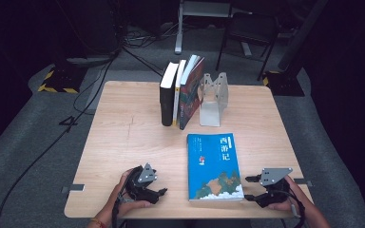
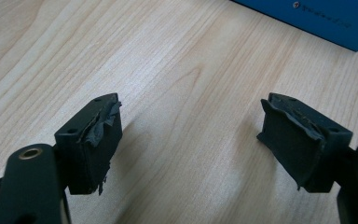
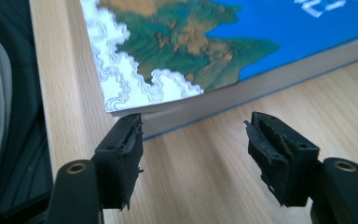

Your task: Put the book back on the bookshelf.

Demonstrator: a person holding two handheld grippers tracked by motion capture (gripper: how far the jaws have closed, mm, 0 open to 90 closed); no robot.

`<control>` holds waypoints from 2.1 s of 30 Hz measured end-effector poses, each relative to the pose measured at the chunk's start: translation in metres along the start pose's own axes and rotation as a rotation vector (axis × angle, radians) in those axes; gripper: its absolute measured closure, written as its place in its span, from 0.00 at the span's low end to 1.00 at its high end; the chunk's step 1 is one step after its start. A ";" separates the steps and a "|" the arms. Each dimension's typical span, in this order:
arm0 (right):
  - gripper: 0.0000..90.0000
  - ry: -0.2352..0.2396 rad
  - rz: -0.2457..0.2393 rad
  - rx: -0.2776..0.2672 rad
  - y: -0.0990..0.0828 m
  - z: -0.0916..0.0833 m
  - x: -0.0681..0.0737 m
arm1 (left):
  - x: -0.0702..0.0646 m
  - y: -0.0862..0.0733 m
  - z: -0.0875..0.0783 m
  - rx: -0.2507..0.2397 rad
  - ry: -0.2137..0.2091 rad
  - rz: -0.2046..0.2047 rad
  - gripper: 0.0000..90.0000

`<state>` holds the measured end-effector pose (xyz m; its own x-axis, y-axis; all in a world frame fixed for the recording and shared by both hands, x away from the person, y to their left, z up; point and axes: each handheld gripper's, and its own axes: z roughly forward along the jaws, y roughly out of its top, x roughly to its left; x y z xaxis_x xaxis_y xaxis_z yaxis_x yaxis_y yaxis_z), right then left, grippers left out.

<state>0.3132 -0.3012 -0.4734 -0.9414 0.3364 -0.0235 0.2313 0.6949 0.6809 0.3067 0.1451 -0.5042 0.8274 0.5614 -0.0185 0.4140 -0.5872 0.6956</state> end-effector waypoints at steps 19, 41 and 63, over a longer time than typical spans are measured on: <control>0.35 -0.076 0.017 -0.145 0.021 -0.008 0.000 | -0.045 0.036 -0.003 -0.087 -0.099 0.062 0.24; 0.34 -0.102 0.001 -0.220 0.045 -0.005 -0.004 | -0.120 0.112 0.070 -0.104 -0.146 0.087 0.26; 0.37 -0.095 -0.031 -0.189 0.055 0.007 -0.007 | -0.088 0.110 0.041 -0.103 -0.151 0.188 0.88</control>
<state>0.3340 -0.2611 -0.4405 -0.9178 0.3818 -0.1092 0.1444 0.5770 0.8039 0.2948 0.0071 -0.4554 0.9365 0.3503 0.0167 0.2131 -0.6063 0.7661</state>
